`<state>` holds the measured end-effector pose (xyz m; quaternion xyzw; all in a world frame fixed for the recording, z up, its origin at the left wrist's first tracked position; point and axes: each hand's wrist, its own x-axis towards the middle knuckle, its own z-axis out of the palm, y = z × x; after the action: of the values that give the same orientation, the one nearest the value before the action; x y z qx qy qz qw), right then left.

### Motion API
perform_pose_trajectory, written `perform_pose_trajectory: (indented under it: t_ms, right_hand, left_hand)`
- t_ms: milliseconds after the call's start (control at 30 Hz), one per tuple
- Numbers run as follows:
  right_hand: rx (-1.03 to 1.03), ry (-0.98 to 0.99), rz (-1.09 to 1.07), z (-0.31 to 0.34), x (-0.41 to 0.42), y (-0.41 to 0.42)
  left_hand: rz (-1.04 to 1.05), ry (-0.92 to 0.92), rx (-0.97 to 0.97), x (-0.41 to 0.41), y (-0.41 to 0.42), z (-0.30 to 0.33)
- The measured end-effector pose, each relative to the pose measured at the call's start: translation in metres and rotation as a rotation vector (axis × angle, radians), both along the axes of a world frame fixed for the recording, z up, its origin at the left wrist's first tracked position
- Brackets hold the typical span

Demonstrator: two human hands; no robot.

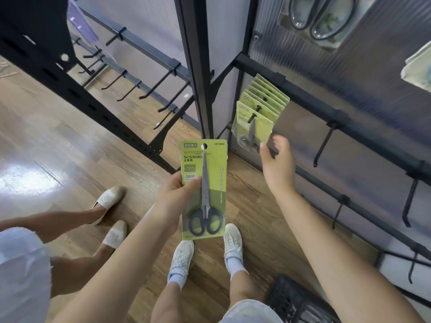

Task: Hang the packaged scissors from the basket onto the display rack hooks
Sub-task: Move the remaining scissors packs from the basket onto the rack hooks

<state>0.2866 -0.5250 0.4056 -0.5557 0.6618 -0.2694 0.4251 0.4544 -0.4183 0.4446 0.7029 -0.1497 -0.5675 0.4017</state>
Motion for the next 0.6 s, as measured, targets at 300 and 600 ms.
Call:
perform_pose_trajectory:
  t_ms: [300, 600]
  right_hand:
    - [-0.063, -0.090, 0.323, 0.077, -0.016, 0.002]
    - [0.008, 0.165, 0.510, 0.084, -0.015, -0.006]
  left_hand:
    - [-0.179, -0.005, -0.140, -0.013, -0.014, 0.011]
    - [-0.244, 0.033, -0.167, -0.027, -0.020, 0.015]
